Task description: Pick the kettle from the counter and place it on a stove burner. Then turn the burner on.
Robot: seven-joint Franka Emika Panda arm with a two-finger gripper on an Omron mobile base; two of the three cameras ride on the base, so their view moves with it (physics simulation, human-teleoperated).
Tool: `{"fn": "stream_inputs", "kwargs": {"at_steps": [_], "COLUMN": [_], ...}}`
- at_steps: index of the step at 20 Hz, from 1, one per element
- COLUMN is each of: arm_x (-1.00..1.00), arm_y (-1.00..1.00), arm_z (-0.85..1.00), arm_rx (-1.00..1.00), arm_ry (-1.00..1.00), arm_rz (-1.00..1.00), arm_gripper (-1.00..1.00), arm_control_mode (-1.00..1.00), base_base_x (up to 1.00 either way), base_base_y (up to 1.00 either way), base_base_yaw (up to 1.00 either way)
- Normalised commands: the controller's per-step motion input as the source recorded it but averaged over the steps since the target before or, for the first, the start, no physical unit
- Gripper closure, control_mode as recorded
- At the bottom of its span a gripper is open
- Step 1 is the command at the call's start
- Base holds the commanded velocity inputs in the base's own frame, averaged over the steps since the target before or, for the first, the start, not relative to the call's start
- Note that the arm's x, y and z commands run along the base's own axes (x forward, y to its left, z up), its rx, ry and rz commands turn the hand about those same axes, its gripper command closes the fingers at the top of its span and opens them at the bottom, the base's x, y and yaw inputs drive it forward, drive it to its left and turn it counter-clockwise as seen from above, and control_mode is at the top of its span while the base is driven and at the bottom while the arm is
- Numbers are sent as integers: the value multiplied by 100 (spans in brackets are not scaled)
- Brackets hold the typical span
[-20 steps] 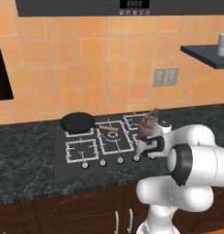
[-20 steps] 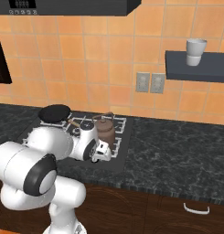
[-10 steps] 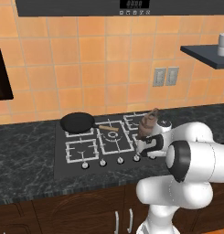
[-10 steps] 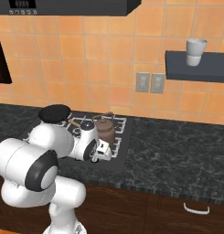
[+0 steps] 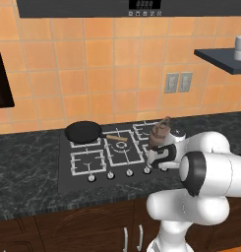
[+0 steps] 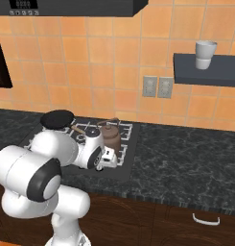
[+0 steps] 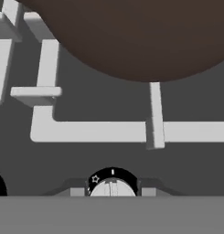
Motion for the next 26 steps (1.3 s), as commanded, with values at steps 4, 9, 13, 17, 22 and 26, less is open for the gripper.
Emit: {"fn": "stream_inputs", "kwargs": {"at_steps": [4, 9, 13, 17, 22, 26], "arm_x": [-9, -11, -16, -13, -3, -1], "arm_y": [0, 0, 0, 0, 3, 6], "arm_z": [0, 0, -1, -3, -5, -6], "arm_rx": [-3, -5, -7, -8, -10, -10], "arm_ry": [0, -1, -3, -6, -7, -6], "arm_rz": [38, 45, 48, 50, 53, 54], "arm_gripper": [100, 100, 100, 100, 100, 100], "arm_control_mode": [-100, -100, -100, -100, -100, -100], "base_base_x": [0, 0, 0, 0, 0, 0], "base_base_y": [0, 0, 0, 0, 0, 0], "base_base_yaw": [0, 0, 0, 0, 0, 0]}}
